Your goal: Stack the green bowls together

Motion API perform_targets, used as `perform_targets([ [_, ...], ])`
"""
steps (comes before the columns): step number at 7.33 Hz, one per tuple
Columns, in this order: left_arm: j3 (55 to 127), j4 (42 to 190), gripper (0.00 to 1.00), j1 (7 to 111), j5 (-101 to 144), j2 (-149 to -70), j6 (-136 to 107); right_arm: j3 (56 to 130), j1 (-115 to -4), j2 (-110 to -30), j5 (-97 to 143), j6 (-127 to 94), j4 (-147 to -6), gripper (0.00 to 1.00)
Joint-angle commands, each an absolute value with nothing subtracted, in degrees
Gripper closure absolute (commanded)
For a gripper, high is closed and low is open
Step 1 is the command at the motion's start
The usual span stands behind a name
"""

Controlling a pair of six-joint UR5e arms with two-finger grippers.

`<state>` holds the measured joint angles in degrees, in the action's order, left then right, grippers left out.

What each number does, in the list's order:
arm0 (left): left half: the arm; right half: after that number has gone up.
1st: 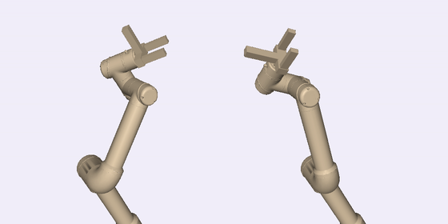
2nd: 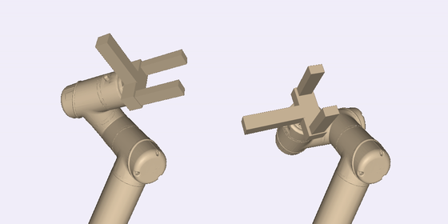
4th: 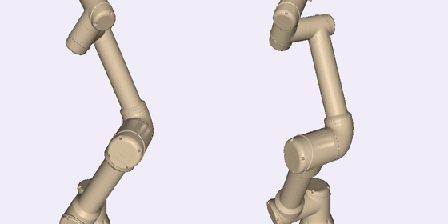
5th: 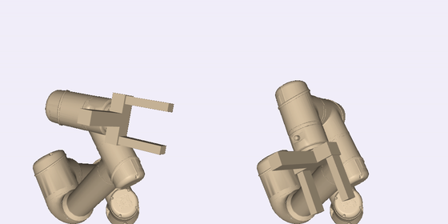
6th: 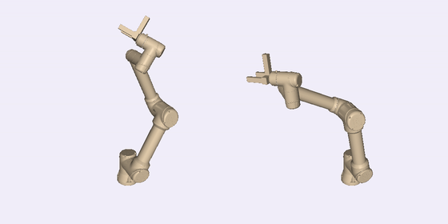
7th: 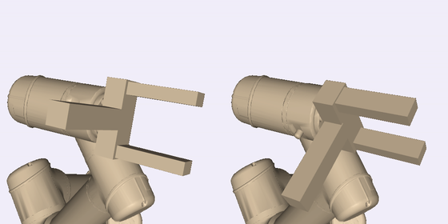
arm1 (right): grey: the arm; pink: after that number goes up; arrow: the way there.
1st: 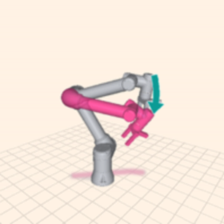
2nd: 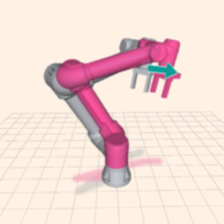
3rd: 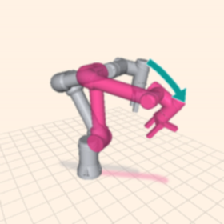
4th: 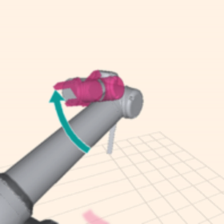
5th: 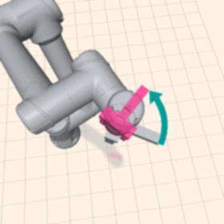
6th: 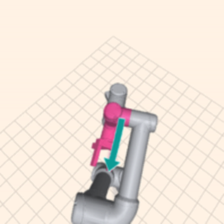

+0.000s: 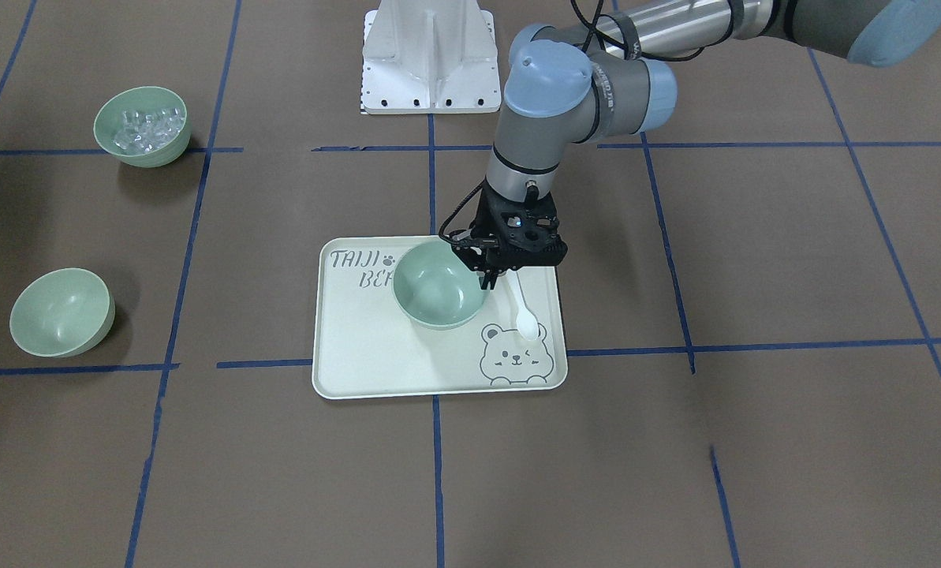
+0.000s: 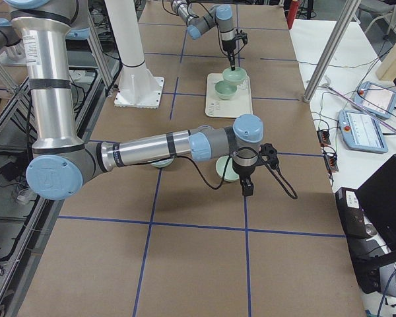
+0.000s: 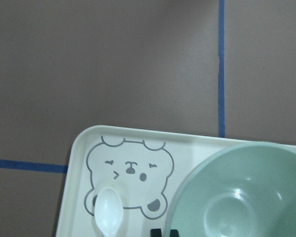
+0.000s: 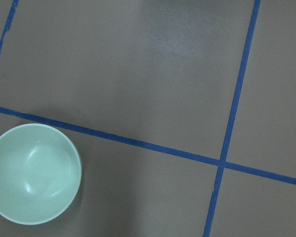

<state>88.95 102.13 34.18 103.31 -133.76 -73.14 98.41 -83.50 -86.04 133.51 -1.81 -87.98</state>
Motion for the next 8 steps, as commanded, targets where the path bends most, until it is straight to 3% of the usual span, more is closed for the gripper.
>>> perform_targets([
  [1, 85.96, 102.83, 1.0, 33.14, 103.1, -134.91, -72.78, 98.44, -83.5, -86.04, 133.51, -1.85, -87.98, 0.0],
  [8, 89.47, 102.65, 1.0, 32.7, 103.53, -130.95, -72.25, 98.35, -83.5, -86.04, 133.51, -1.85, -87.98, 0.0],
])
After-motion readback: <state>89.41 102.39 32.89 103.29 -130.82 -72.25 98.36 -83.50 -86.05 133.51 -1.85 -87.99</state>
